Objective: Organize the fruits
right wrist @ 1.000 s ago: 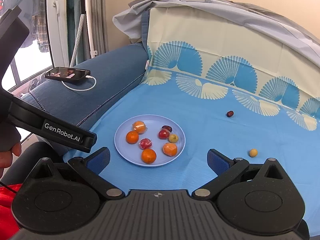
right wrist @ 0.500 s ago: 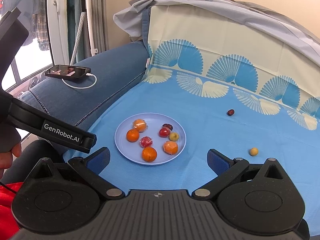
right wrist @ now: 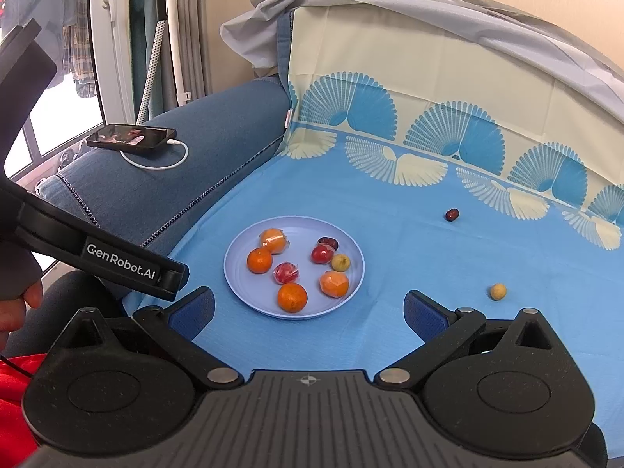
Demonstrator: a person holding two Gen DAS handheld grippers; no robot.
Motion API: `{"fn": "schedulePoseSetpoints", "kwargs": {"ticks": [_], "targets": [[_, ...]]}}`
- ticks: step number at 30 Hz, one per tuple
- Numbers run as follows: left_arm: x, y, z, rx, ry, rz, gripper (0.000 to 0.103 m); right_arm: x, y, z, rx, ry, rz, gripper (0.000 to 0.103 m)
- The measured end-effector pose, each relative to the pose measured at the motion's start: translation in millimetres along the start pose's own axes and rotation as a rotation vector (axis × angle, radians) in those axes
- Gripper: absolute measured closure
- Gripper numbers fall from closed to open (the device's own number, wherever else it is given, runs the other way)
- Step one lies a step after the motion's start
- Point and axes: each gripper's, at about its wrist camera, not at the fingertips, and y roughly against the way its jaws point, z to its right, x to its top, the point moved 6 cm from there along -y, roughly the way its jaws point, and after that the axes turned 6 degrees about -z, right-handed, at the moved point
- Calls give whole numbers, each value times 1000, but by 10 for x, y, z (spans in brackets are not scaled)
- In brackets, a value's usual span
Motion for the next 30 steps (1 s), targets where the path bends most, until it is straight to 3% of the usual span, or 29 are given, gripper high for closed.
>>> {"fn": "schedulePoseSetpoints", "kwargs": {"ticks": [22, 30], "targets": [[147, -316, 192, 28, -68, -72, 0, -107, -309, 304, -4, -113, -59, 1], [612, -539, 558, 0, -140, -78, 0, -134, -570, 897, -102, -225, -73, 1]]}}
